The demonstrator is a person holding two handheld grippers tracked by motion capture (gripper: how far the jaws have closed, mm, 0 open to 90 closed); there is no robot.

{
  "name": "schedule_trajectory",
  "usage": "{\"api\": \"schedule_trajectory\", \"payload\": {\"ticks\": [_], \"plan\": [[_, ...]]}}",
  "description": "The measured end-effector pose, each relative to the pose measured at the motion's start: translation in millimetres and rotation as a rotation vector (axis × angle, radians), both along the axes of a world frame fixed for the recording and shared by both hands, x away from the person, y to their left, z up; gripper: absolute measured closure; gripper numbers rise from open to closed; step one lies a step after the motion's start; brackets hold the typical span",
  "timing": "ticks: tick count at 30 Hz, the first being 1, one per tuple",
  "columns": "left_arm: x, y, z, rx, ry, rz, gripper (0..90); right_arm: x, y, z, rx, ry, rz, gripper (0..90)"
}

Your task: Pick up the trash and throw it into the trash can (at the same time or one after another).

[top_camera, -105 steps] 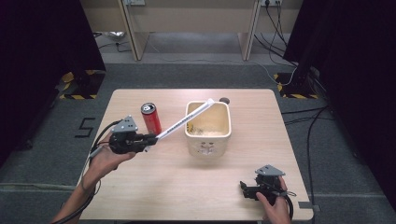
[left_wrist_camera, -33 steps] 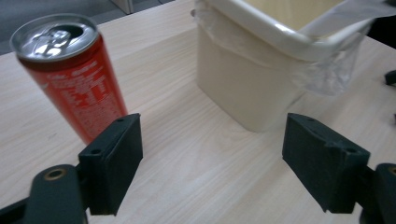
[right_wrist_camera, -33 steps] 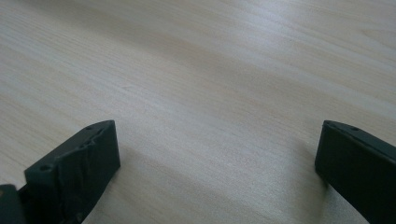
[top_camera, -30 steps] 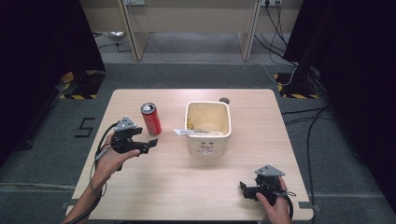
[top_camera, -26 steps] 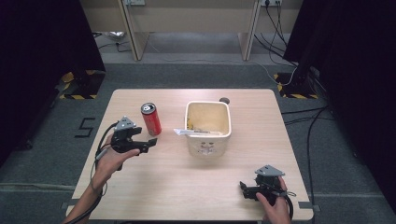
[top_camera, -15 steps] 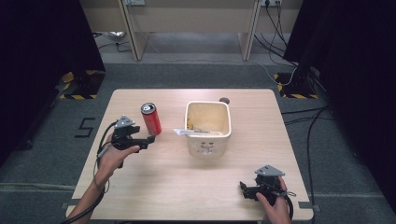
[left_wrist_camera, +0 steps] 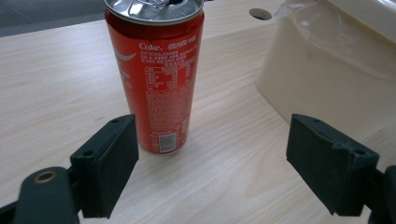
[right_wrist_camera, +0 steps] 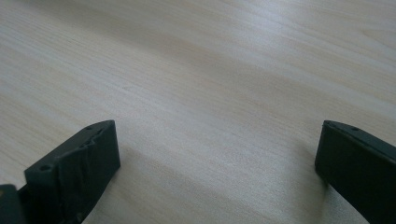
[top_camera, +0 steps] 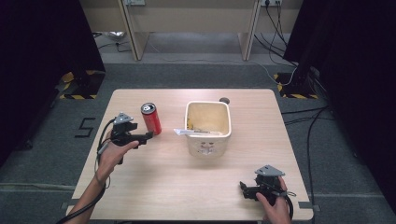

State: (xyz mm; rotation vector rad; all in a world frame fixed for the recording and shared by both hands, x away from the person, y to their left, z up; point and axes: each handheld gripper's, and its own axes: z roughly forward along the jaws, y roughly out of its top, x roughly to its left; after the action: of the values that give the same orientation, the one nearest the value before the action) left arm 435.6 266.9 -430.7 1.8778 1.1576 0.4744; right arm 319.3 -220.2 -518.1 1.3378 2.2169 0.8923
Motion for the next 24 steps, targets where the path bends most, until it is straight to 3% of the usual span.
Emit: {"api": "schedule_trajectory", "payload": {"ticks": [9, 24], "plan": [[8.8, 0.2, -0.2, 0.025, -0.008, 0.021, 17.5, -0.1, 0.1, 0.1, 0.001, 0.001, -0.001, 0.3], [22.6, 3.7, -1.6, 0.021, 0.000, 0.053, 17.4, -0.1, 0.0, 0.1, 0.001, 0.001, 0.000, 0.2]]}}
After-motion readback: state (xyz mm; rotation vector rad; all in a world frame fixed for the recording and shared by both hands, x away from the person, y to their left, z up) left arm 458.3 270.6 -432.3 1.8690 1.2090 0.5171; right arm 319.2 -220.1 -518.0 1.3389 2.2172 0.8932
